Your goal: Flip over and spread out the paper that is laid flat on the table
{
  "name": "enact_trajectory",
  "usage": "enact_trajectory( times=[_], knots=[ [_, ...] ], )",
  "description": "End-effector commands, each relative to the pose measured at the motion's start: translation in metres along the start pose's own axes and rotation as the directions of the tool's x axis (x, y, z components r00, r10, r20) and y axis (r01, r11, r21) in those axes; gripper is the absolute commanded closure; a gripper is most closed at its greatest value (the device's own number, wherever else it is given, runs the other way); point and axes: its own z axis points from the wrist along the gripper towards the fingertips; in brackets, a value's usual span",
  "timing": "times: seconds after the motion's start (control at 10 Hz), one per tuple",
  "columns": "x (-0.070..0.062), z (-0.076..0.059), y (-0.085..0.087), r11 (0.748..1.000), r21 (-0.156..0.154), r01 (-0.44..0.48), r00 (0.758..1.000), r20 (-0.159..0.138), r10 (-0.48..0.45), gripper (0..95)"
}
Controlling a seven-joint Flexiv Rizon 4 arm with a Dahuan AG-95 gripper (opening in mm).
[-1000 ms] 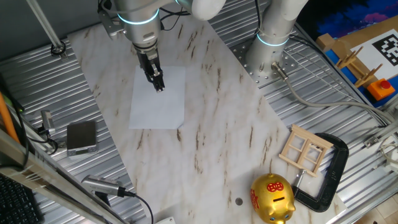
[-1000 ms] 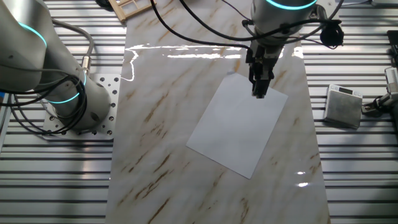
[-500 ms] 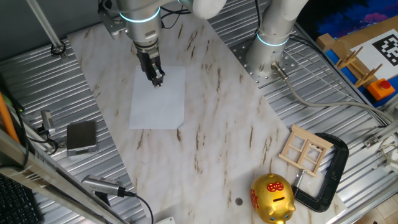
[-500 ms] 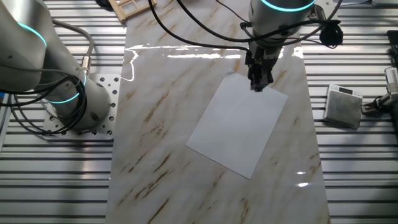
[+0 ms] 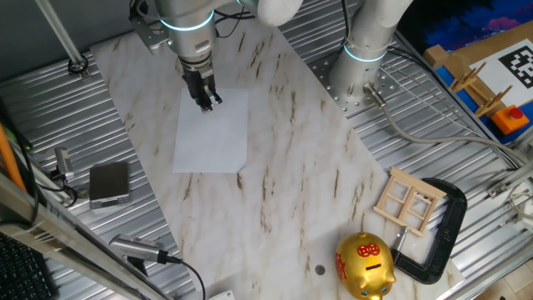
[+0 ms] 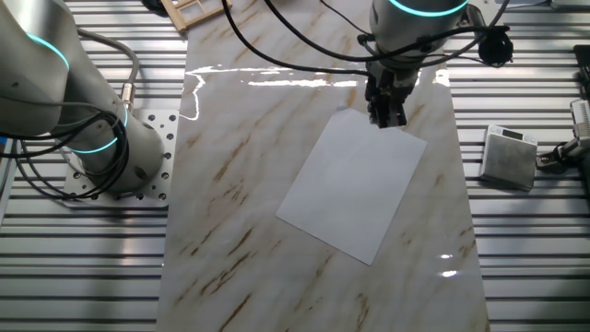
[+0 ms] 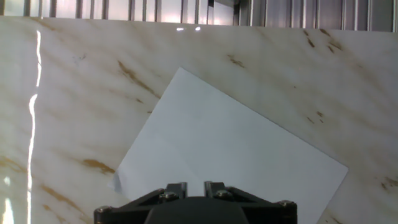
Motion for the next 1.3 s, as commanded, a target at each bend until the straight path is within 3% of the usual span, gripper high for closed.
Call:
enact_trajectory(
  times=[0.1, 0.3, 0.4, 0.5, 0.7, 0.9, 1.3],
  knots=[
    [0.0004, 0.0, -0.0002, 0.995, -0.005, 0.099, 0.995, -0.006, -0.099, 95.0],
    [0.0004, 0.0, -0.0002, 0.984, -0.013, 0.179, 0.984, -0.003, -0.179, 95.0],
    [0.0004, 0.0, -0.0002, 0.971, -0.021, 0.237, 0.971, 0.0, -0.237, 95.0],
    [0.0004, 0.0, -0.0002, 0.951, -0.01, 0.311, 0.95, -0.012, -0.311, 95.0],
    [0.0004, 0.0, -0.0002, 0.925, -0.014, 0.38, 0.925, -0.011, -0.38, 95.0],
    [0.0004, 0.0, -0.0002, 0.911, -0.018, 0.411, 0.911, -0.031, -0.411, 95.0],
    [0.0004, 0.0, -0.0002, 0.907, -0.032, 0.42, 0.906, -0.038, -0.421, 95.0]
  ],
)
